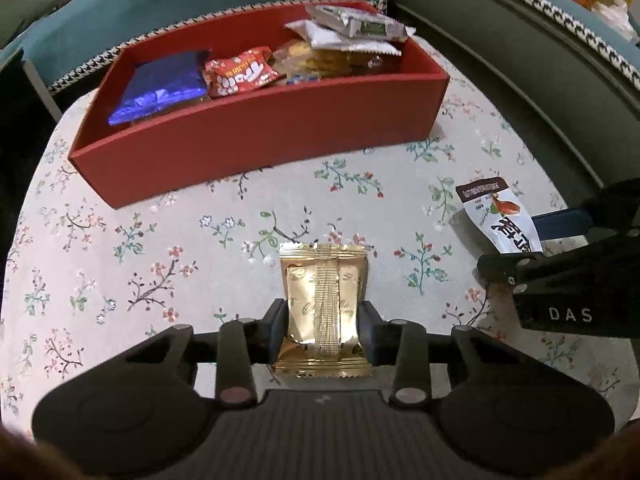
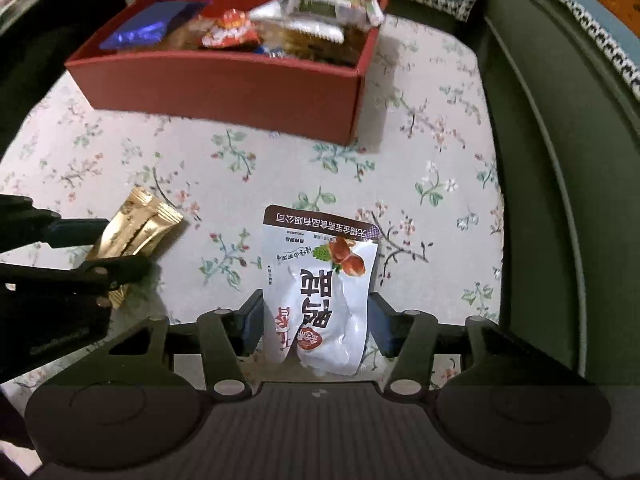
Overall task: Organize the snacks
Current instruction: 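Grasp the gold foil pack with the left gripper while the right grasps the white nut bag, then carry the gold foil pack and white nut bag with both grippers over the red box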
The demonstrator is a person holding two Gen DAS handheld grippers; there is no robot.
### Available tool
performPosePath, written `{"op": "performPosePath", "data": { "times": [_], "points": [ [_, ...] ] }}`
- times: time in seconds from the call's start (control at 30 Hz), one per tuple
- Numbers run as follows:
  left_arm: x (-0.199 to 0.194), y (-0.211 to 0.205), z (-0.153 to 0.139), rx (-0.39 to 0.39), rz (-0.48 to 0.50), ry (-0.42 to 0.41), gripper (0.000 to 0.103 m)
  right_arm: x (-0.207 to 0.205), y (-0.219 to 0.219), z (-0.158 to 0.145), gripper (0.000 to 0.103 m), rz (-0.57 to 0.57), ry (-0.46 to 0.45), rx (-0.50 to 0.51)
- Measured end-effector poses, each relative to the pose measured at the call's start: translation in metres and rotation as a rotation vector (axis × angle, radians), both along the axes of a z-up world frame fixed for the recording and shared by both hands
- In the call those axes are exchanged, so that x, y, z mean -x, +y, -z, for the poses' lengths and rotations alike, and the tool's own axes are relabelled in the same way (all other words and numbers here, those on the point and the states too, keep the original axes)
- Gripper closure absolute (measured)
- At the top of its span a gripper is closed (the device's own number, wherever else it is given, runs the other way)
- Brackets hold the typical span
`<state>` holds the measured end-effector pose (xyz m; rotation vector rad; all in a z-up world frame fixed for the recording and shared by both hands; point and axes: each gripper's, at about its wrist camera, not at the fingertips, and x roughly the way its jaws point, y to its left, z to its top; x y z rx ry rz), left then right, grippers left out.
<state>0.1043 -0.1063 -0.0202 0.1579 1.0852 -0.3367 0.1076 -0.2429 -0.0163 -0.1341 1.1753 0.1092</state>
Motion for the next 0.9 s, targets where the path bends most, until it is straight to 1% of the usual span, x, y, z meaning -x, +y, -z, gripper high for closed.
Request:
{"op": "performPosePath", "data": {
  "times": [0.17, 0.33, 0.9],
  "points": [
    [-0.002, 0.003, -0.011, 0.015, -0.018, -0.032, 0.02, -0.001, 0.003, -0.015, 0.042, 0.007, -0.057, -0.012],
    [-0.004, 0.003, -0.022, -0.005, -0.028, -0.089, 0.02, -0.005, 0.005, -0.024, 0.042, 0.002, -0.094, -0.013],
    [-0.027, 0.011, -0.047, -0.031, -0.076, -0.201, 0.02, -0.026, 0.016, -0.05, 0.042, -0.019, -0.198, 0.01]
  ]
}}
